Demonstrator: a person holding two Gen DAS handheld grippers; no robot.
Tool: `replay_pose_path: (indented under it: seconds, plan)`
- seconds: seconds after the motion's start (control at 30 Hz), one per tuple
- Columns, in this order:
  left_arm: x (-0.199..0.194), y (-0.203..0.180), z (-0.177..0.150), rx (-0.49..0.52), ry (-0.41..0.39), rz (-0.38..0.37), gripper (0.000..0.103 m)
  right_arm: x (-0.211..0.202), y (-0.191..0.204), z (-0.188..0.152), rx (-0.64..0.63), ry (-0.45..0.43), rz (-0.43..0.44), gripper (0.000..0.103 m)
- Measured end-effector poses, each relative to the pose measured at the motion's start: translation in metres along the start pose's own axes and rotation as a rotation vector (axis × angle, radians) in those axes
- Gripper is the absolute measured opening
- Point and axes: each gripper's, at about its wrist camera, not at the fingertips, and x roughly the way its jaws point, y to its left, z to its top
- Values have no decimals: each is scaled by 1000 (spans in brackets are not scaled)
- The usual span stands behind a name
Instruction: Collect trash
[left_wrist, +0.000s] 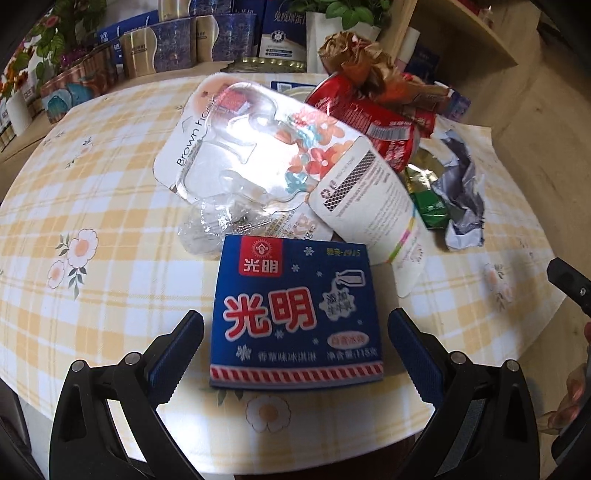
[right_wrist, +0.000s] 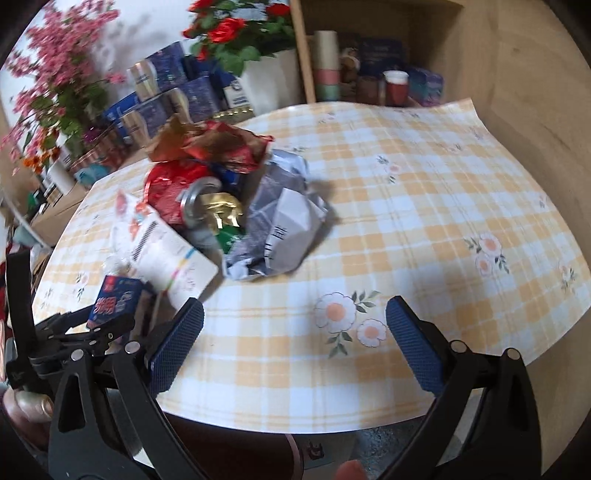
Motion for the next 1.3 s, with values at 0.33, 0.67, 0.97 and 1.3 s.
replay_pose_path:
  seconds: [0.33,0.67,0.97,1.3]
  plan:
    - [-12,-17,-5,104,-30,-15,79,36,-9,30,91,-24,135,97]
    - [-31,0,-6,38,-79,-34,79,99,-2,47,286,41,187,97]
    - [-40,11,-11,-2,-95,-41,79,104,-5,47,277,83,182,53]
    - [-67,16,-20,-21,-136,-63,79,37,0,23,213,-41,192,52]
